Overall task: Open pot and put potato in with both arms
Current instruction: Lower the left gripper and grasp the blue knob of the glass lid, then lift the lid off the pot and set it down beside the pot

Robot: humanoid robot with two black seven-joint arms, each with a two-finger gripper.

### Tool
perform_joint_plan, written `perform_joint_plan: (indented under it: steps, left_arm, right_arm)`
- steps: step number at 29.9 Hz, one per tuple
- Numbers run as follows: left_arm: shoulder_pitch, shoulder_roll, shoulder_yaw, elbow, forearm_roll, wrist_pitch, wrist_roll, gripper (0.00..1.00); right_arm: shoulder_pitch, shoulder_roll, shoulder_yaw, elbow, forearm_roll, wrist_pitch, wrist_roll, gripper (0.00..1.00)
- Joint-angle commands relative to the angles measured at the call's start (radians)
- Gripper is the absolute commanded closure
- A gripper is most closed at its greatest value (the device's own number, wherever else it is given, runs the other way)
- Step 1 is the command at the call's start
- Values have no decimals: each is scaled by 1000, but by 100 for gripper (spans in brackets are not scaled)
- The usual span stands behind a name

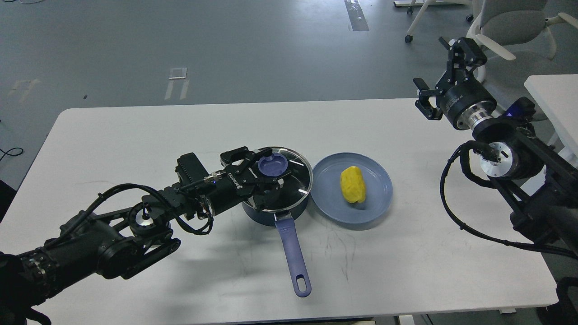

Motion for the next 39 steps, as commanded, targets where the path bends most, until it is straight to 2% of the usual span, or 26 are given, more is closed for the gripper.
perform_joint_plan:
  steps: [1,13,21,25,29,34,39]
  left_arm:
    - [-3,2,0,5,-2,0,-1,58]
    - [-12,26,-3,-55,-28,0,-10,56]
    - [-58,124,-7,-118,-85,0,-15,55]
    - [-72,213,0,-104,-143,0,-61,56]
    - [-46,327,9,-99,-247,0,-102,56]
    - [20,378,15,-54,-294,0,-102,56]
    - [86,368,16,-3,-295,0,-102,55]
  right_arm:
    - [0,1,-2,-4,0,0,1,0]
    - [-6,1,-5,-9,-2,0,3,0]
    - [-6,4,-5,-12,0,0,4,0]
    - [-6,4,-4,-10,0,0,6,0]
    - [-6,4,-4,-10,0,0,6,0]
    - [-6,8,-7,-13,-2,-2,6,0]
    - [-8,14,-14,-25,-2,0,6,0]
